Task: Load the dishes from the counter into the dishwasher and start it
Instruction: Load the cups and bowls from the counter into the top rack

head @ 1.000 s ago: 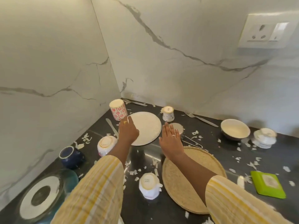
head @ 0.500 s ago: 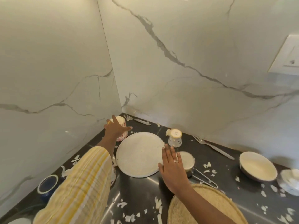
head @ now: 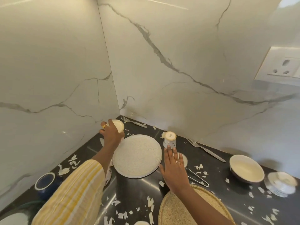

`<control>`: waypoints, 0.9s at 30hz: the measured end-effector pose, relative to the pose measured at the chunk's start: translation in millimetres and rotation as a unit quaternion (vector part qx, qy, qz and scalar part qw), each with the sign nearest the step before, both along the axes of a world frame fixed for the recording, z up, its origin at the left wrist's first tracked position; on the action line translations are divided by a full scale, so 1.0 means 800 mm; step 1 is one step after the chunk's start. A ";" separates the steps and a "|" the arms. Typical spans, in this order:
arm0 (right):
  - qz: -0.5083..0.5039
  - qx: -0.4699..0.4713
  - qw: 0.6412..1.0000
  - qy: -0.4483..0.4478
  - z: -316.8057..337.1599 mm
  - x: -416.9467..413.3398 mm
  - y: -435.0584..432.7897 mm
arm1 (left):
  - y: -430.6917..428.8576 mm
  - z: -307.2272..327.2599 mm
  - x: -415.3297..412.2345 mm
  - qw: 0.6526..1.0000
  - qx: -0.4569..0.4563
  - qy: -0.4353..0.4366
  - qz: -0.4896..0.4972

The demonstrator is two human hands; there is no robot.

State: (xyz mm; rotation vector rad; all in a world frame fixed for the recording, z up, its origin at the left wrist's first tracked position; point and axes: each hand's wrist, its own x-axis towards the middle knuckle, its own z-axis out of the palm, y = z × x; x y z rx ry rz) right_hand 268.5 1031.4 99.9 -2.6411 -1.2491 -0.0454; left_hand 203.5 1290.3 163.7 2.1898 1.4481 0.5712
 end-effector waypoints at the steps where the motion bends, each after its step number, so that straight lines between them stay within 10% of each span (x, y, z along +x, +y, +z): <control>1: -0.007 -0.002 1.000 0.002 0.005 -0.003 -0.008 | -0.016 0.006 -0.006 1.000 0.002 -0.020 -0.006; 12: -0.056 0.039 0.997 -0.042 0.061 0.001 -0.148 | -0.248 0.060 -0.021 0.982 0.065 -0.068 -0.166; 27: -0.370 -0.017 0.927 -0.052 0.096 0.135 -0.445 | -0.523 0.033 0.074 0.956 0.017 -0.029 -0.293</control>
